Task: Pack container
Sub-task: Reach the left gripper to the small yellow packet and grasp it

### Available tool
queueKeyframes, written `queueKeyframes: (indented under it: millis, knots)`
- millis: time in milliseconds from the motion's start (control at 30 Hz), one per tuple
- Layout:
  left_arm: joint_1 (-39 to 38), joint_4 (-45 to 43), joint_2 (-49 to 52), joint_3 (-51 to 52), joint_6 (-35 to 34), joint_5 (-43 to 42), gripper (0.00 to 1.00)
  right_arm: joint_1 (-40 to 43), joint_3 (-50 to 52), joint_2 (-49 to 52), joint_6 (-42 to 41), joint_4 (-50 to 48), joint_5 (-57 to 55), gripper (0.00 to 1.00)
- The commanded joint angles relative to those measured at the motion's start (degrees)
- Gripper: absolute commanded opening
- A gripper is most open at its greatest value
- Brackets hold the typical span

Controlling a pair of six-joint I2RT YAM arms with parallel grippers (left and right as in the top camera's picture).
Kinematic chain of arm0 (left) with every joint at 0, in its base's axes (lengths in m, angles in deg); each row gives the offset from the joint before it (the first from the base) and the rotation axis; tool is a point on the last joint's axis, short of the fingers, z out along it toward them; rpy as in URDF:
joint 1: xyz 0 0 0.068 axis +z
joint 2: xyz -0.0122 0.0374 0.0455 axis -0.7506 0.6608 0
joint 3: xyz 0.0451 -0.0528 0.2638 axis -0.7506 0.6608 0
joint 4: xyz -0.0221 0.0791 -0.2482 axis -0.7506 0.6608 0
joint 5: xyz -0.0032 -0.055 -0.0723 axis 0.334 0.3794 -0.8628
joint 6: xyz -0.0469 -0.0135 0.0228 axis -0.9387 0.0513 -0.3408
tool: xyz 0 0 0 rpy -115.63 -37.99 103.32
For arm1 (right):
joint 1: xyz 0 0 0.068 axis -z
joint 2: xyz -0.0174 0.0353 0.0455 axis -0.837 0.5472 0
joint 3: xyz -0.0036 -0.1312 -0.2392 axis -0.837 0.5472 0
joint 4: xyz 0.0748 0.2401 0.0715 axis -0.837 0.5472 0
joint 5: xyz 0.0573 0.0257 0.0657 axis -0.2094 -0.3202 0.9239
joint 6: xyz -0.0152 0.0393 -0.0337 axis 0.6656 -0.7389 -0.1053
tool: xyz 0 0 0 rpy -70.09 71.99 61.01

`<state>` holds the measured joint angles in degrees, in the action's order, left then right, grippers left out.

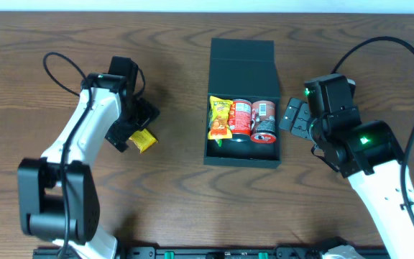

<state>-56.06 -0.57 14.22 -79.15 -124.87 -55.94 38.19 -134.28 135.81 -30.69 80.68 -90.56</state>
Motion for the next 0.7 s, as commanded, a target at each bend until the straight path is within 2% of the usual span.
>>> queueKeyframes:
  millis: [0, 233, 667]
  knots:
    - [-0.2, 0.3, 3.2, 0.3, -1.9, 1.3, 0.95, 0.5, -0.2, 0.0, -0.5, 0.2, -1.3, 0.99]
    - [-0.3, 0.0, 7.0, 0.3, -1.9, 2.1, 0.96, 0.5, -0.2, 0.0, -0.5, 0.3, -1.3, 0.99]
    - [-1.0, -4.9, 7.3, 0.3, -1.9, 4.3, 0.95, 0.5, -0.2, 0.0, -0.5, 0.6, -1.3, 0.99]
